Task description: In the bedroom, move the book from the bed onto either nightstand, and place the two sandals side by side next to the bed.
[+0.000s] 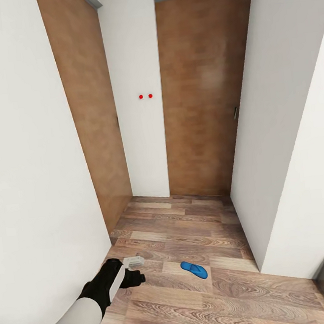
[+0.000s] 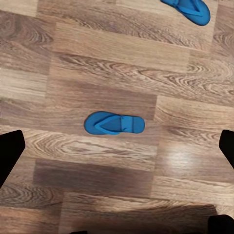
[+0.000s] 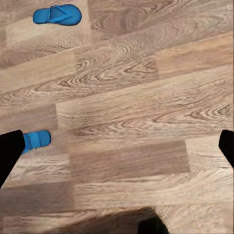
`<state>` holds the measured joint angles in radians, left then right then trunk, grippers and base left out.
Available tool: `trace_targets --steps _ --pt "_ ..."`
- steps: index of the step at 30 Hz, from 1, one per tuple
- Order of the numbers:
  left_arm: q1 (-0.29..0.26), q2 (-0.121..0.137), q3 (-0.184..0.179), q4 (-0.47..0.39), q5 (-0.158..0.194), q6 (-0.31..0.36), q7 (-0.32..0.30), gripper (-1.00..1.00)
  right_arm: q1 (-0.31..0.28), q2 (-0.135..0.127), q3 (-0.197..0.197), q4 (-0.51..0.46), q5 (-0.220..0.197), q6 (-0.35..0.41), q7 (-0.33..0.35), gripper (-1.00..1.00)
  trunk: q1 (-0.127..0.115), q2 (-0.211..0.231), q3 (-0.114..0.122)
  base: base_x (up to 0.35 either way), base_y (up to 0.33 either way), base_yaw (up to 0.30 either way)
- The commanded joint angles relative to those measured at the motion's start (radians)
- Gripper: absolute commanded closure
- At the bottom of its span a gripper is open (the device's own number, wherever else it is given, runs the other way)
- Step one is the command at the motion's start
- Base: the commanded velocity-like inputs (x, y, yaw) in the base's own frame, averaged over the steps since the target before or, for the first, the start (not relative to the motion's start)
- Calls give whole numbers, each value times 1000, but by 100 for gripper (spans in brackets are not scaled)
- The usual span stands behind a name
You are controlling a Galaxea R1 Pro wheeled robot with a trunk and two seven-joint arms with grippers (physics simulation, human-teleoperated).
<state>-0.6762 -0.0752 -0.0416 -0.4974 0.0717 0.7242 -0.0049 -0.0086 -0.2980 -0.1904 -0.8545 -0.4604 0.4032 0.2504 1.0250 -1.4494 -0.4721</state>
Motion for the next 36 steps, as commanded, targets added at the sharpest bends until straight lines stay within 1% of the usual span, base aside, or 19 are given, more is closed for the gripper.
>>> trace_targets --steps 1,2,4,5,6,9,10,12,15,22,30,36 --pt "0 1 -4 -1 7 4 2 -100 -1 -17 -4 -3 -54 47 44 -100 0 -1 -1 0 0 0" --pt "0 2 -4 -1 8 4 2 -100 -1 -63 -5 -8 -173 140 160 -100 0 -1 -1 0 0 0" --pt "0 2 -4 -1 8 3 2 -100 -1 -89 -5 -11 -227 185 233 -100 0 -1 -1 0 0 0" --pt "0 2 -4 -1 8 3 2 -100 -1 -108 -6 -13 -261 218 300 -100 0 -1 -1 0 0 0" --pt "0 2 -4 -1 8 3 2 -100 -1 -122 -6 -15 -283 245 364 -100 0 -1 -1 0 0 0" --pt "0 0 -4 -1 7 3 2 -100 -1 -134 -6 -19 -302 277 442 -100 0 -1 -1 0 0 0" --pt "0 -1 -4 -1 7 3 2 -100 -1 -138 -6 -26 -309 295 478 -100 0 -1 -1 0 0 0" --pt "0 -2 -5 -1 8 3 2 -100 -1 -142 -6 -46 -317 321 517 -100 0 -1 -1 0 0 0" --pt "0 -6 -6 -1 8 3 3 -100 -1 -144 -6 -55 -320 332 532 -100 0 -1 -1 0 0 0" --pt "0 -32 -6 -1 8 2 3 -100 -1 -144 -6 -58 -322 330 537 -100 0 -1 -1 0 0 0" --pt "0 -39 -6 -1 8 3 3 -100 -2 -144 -6 -57 -322 326 534 -100 0 -1 -1 0 0 0" --pt "0 -40 -6 -2 8 3 3 -100 -2 -144 -7 -57 -323 327 534 -100 23 -43 -20 0 0 0"
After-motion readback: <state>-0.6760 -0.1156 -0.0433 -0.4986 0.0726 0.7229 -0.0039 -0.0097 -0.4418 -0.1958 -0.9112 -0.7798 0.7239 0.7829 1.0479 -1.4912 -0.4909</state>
